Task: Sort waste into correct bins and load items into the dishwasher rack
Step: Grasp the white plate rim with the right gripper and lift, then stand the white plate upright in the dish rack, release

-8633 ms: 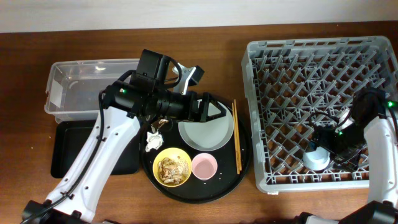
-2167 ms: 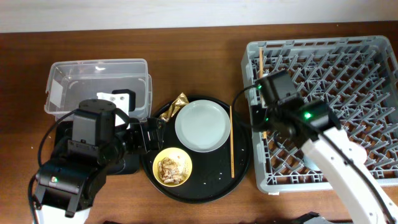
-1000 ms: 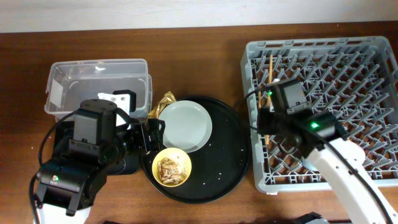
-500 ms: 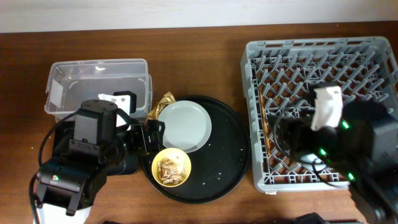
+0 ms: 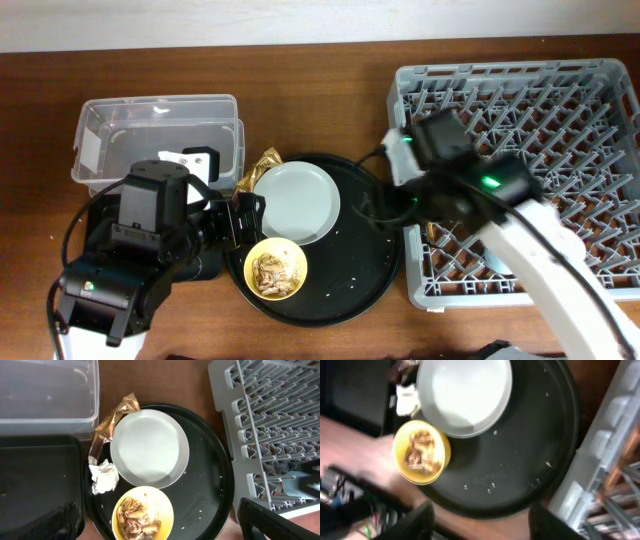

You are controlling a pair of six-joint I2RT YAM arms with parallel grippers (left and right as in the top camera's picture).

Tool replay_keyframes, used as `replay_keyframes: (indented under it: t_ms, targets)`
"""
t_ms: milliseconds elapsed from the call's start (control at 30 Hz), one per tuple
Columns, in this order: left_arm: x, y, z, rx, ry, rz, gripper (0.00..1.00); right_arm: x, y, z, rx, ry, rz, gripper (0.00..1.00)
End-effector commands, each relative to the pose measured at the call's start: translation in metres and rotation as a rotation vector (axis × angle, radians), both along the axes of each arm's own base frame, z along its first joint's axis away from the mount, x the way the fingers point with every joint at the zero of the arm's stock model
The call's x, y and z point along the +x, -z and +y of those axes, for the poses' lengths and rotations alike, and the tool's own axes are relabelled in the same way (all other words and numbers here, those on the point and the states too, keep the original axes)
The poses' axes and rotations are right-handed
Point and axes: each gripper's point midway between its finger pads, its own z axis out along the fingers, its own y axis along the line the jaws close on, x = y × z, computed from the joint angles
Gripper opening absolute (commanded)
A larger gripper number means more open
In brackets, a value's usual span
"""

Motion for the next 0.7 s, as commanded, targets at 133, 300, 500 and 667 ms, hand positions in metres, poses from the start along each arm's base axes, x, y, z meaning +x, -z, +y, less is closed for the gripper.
replay_keyframes:
  t_ms: [133, 300, 500, 667]
  targets:
    - [0.0, -0.001, 0.002, 0.014, 0.004, -0.009, 1.0, 0.036, 0.192, 0.059, -0.081, 0.074, 0.4, 0.43]
    - [-0.001, 0.0, 0.002, 0.015, 0.004, -0.007, 1.0, 0.046, 0.2, 0.031, -0.182, 0.198, 0.38, 0.04]
    - [-0.001, 0.0, 0.002, 0.015, 0.004, -0.006, 1.0, 0.08, 0.027, -0.041, -0.066, 0.272, -0.069, 0.04]
    - [-0.001, 0.0, 0.002, 0.015, 0.004, -0.006, 1.0, 0.043, -0.125, -0.264, -0.709, 0.956, -0.642, 0.04]
